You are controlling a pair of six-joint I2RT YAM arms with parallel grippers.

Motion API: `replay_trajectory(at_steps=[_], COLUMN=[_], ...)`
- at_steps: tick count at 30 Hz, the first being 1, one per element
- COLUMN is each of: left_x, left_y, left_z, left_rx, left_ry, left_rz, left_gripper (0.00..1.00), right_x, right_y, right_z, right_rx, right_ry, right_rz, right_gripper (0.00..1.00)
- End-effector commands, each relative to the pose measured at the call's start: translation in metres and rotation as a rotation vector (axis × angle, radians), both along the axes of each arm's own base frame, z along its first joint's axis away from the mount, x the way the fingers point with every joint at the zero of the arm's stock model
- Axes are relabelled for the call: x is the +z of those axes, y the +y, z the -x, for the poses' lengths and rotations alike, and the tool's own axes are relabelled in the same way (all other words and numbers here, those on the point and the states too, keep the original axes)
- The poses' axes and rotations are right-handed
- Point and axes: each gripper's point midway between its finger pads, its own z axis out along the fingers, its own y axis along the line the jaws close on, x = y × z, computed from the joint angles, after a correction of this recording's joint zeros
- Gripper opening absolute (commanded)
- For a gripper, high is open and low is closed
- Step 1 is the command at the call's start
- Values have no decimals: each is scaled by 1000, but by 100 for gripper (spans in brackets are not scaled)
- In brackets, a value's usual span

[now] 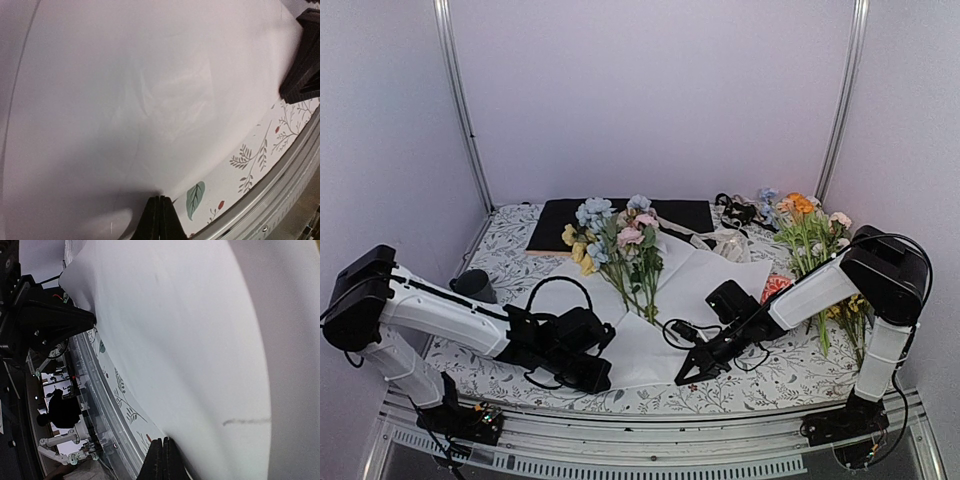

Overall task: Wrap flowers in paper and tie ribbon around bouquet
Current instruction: Press the fold line on the 1/4-folded wrapping paper.

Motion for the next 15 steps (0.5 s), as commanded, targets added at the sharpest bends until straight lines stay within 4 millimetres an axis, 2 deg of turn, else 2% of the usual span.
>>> replay_trajectory(at_steps=[1,15], left_x=[-44,-47], left_y=[81,125], left_z=[25,38], left_rx=[71,168], left_ry=[119,171], left_rz=[-297,-376], left_gripper=[0,0], right_x=[-30,-30], right_y=[-23,-23], right_z=[8,8], right_rx=[-34,-33], right_ry=[20,18], right_rz=[143,144], right_gripper=[0,0])
